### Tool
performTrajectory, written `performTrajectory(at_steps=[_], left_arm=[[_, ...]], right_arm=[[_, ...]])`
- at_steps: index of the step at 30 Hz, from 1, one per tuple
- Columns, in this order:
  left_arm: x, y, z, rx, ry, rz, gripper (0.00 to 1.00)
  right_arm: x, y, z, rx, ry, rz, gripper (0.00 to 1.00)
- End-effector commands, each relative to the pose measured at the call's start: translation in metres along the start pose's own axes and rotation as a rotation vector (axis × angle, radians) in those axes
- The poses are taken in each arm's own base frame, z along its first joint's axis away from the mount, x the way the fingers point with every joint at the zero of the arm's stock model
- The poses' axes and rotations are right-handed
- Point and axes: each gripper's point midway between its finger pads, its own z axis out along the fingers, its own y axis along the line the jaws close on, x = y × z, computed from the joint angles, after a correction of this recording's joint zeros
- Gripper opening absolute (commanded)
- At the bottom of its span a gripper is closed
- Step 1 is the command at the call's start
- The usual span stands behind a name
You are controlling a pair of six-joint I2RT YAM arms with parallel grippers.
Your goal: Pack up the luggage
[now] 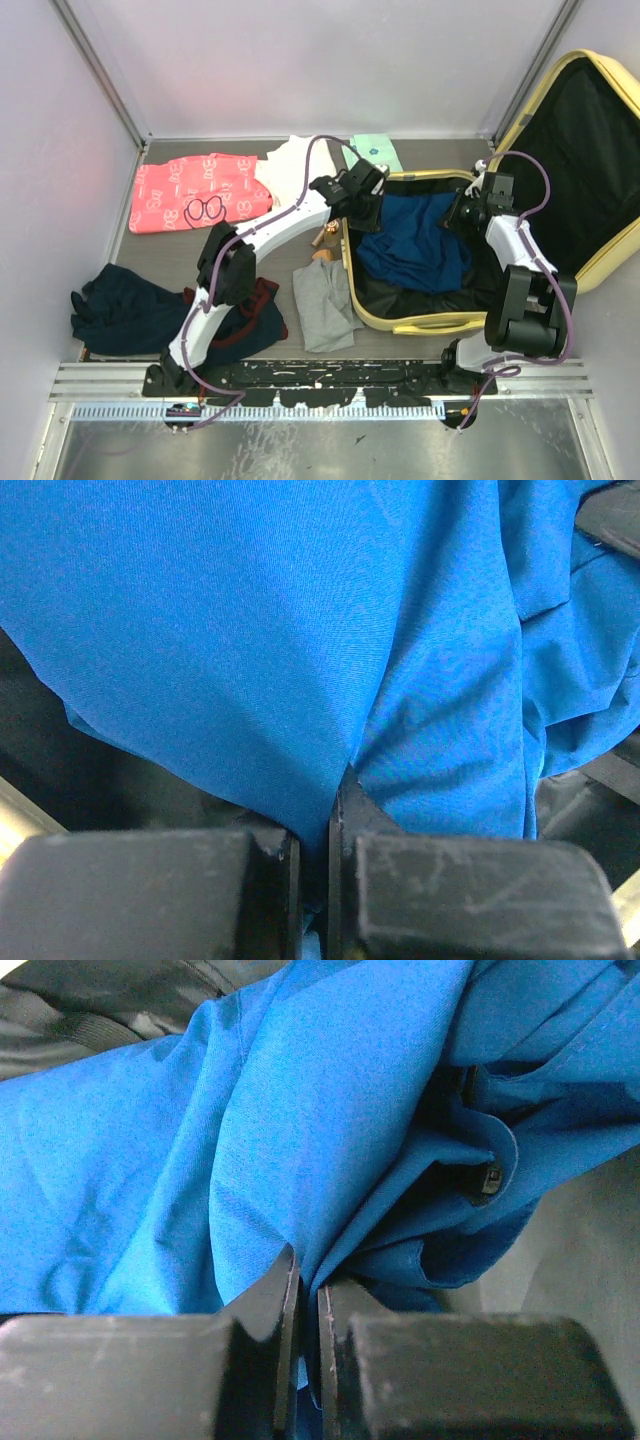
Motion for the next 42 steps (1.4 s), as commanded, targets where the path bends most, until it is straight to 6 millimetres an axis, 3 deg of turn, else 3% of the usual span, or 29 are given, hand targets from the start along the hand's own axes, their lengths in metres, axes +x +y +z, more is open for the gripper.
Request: performTrajectory(at_steps=[1,5,8,11,15,21,25,28,30,33,42], left_arm=[[-0.051,-0.008,-0.014,0.044,-0.137,0.036,0.08],[-0.055,-0.007,-0.023,0.054,-0.133,0.075,0.20],[-0.054,-0.013,-0.038,0.089,-0.106,0.102,0.43],[-0.059,-0.019,-0.060,0.105,-0.132,0.127,0.66],[-0.062,-0.020,-0.089,0.102,-0.157,0.166,0.75],[-0.064,-0.009,-0.125,0.062,-0.174,0.265,0.79],[-0.048,-0.027,-0.134,0.196,-0.135,0.420,0.79],[-0.038,-0.043,-0.128,0.267,-0.107,0.545,0.80],[-0.028,-0.046,-0.113,0.247,-0.054,0.633,0.80],[-0.020,-0.035,-0.086,0.181,0.011,0.717,0.79],[0.020,0.028,-0.011,0.029,0.211,0.875,0.73]], right_arm=[[-0.049,0.019,0.008,-0.086,-0.151,-0.101,0.01],[-0.053,0.014,0.019,-0.075,-0.134,-0.093,0.02],[-0.048,0.015,0.014,-0.074,-0.091,-0.102,0.38],[-0.048,0.015,-0.004,-0.047,-0.084,-0.113,0.72],[-0.046,0.007,-0.035,-0.005,-0.064,-0.128,0.92],[-0.046,-0.003,-0.083,0.012,-0.006,-0.224,0.95],[-0.057,0.025,-0.096,-0.096,-0.035,-0.271,0.92],[-0.048,0.043,-0.082,-0.144,-0.006,-0.262,0.86],[-0.041,0.051,-0.068,-0.155,0.012,-0.256,0.85],[-0.029,0.053,-0.044,-0.143,0.039,-0.269,0.85],[0.006,-0.003,0.021,-0.007,0.154,-0.252,0.83]])
